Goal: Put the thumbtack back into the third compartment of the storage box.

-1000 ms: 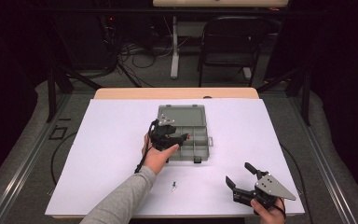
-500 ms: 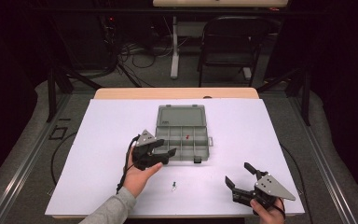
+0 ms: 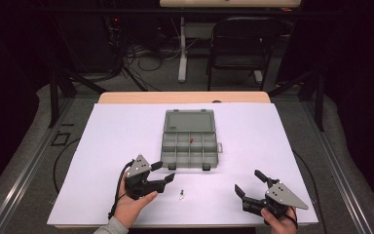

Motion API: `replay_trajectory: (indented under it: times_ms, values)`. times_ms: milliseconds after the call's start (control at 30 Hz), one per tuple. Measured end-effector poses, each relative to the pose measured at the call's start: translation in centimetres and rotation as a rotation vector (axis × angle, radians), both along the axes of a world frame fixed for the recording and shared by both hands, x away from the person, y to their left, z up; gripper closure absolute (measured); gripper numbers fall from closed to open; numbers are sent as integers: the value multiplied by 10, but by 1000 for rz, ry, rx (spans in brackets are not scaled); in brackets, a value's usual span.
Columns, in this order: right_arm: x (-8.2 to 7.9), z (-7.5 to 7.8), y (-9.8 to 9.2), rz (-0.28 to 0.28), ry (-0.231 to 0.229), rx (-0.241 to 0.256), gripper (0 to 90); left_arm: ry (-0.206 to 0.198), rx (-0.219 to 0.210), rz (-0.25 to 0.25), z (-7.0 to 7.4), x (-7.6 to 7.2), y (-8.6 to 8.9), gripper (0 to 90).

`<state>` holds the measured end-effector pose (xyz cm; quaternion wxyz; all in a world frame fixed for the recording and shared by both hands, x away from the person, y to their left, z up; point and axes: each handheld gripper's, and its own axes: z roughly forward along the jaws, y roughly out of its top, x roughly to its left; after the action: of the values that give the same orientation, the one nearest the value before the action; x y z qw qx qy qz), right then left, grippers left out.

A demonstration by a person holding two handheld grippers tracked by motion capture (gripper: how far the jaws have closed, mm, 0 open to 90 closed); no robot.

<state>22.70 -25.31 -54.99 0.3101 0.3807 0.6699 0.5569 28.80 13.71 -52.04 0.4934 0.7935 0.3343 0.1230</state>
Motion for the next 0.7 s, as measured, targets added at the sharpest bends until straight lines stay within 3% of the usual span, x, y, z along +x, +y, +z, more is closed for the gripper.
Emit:
replay_trajectory:
  times_ms: [133,300,700]
  values:
    - [0,0,-1,-2,0,-1,142,21,5,-22,-6,-8,0,380]
    - [0,0,0,0,1,-1,142,70,21,-51,-16,-17,-5,485]
    - [0,0,-1,3,4,-2,142,157,52,-96,-33,-22,-23,653]
